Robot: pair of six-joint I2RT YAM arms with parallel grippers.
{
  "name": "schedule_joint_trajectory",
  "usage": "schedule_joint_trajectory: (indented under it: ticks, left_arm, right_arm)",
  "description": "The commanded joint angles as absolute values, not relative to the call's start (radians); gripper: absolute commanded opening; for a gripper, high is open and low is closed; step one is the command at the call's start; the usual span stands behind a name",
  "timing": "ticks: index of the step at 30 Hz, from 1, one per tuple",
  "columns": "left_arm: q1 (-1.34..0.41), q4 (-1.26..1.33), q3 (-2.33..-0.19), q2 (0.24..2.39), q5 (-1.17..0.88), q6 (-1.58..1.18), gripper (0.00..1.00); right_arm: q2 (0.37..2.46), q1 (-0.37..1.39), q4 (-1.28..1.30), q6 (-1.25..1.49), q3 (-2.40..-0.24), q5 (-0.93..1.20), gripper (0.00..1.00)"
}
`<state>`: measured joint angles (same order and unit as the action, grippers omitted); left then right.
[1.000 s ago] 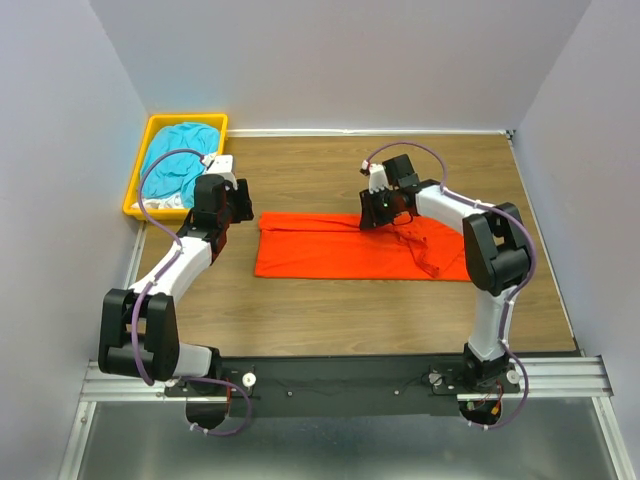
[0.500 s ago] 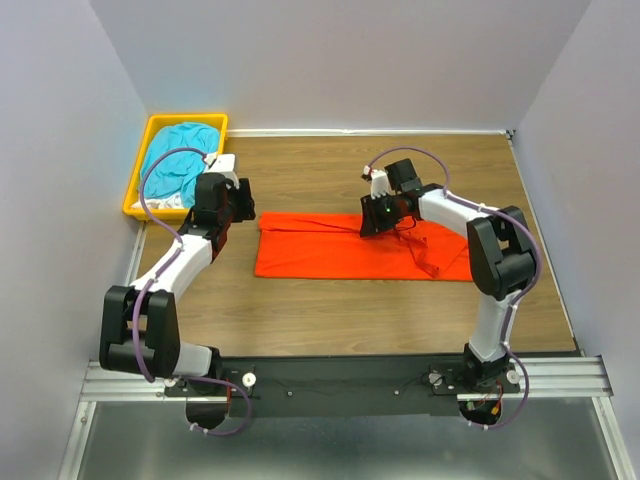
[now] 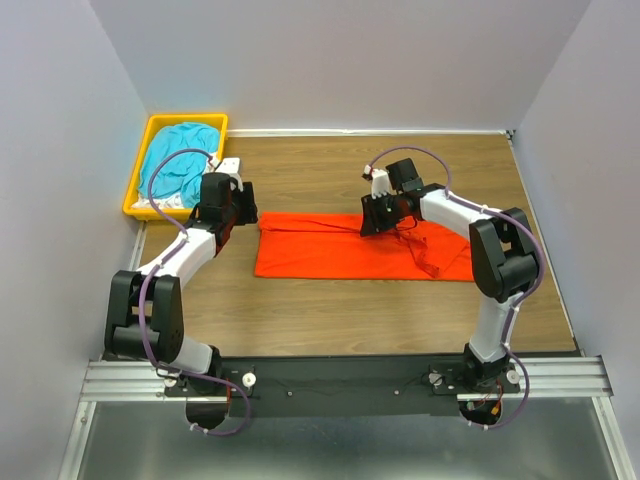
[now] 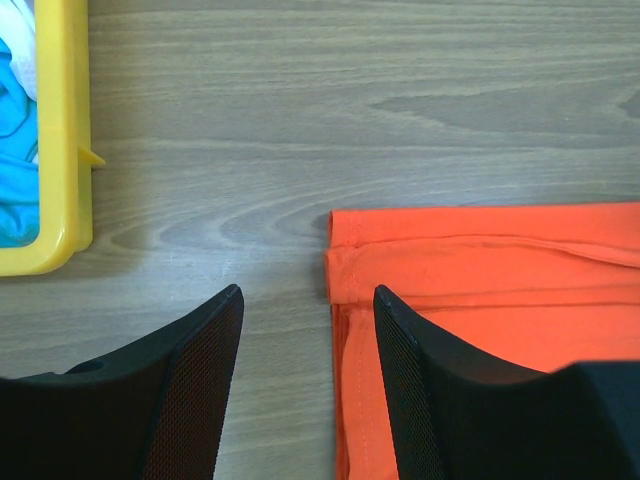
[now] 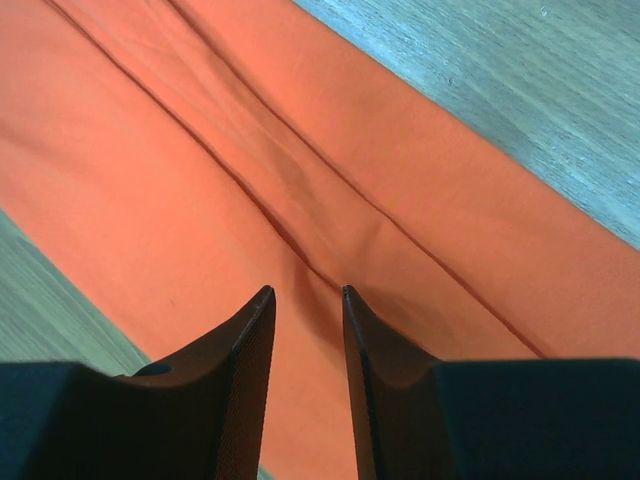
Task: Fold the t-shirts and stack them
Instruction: Fold the tshirt
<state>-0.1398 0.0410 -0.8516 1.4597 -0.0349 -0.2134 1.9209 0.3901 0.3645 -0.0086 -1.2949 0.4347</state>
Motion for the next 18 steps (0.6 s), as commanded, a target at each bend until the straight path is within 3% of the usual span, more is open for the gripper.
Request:
schedule_joint_trajectory:
  ticks: [1, 18]
  left_arm:
    - [-0.141, 0.029, -0.881, 1.459, -0.037, -0.210, 0.63]
    - [-0.143, -0.031, -0.859, 1.359, 0.021, -0.209, 0.63]
  right_arm:
    - [1.891, 0.405, 0.388, -0.017, -1.299, 0.402, 0.41]
    - [2.140, 0.623, 0.387, -0.150, -1.664, 0.169, 0.40]
